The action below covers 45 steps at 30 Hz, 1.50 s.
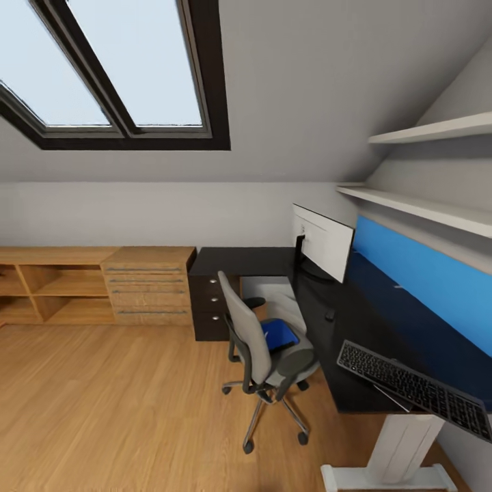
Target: In the bedroom, organize the workspace by keeping the computer under the desk, ensuring the monitor is on the desk, placing the keyboard on the desk next to the monitor, placing the mouse on the desk next to the keyboard, moving the folder from the swivel chair onto the desk next to the mouse, stacking the notebook on top of the folder with the pen on top of the notebook, and positioning the swivel chair next to the desk.
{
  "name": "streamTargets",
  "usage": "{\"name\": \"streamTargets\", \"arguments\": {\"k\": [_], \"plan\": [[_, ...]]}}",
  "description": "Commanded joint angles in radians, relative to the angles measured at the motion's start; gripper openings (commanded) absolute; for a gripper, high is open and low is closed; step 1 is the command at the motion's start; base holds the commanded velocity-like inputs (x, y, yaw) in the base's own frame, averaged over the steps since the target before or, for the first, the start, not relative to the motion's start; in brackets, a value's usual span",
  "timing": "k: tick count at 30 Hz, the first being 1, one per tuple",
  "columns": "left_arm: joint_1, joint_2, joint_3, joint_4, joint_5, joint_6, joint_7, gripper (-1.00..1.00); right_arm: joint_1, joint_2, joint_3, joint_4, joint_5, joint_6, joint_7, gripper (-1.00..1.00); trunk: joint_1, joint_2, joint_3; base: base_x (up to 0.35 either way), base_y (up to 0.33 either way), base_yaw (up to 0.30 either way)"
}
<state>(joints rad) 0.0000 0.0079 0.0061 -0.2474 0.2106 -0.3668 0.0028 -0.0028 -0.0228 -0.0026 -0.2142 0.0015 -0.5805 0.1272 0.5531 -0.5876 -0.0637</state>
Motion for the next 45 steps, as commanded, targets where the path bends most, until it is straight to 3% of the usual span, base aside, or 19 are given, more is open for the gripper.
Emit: {"name": "streamTargets", "arguments": {"k": [1, 16, 45], "plan": [[0.000, 0.000, 0.000, -0.001, 0.003, -0.001, 0.000, 1.00, 0.000, 0.000, -0.001, 0.000, 0.000, -0.002, 0.003, 1.00, 0.000, -0.001, -0.002, 0.000, 0.000, 0.291], [0.000, 0.000, -0.001, -0.008, 0.006, -0.022, -0.006, 1.00, 0.000, -0.009, -0.001, 0.002, 0.000, -0.002, 0.003, 1.00, 0.000, -0.001, -0.002, 0.000, 0.000, 0.242], [0.000, -0.010, -0.003, -0.009, 0.006, -0.018, 0.008, 1.00, 0.000, -0.017, 0.001, 0.006, 0.000, -0.002, 0.003, 1.00, 0.112, -0.204, -0.093, 0.000, 0.000, 0.005]]}}
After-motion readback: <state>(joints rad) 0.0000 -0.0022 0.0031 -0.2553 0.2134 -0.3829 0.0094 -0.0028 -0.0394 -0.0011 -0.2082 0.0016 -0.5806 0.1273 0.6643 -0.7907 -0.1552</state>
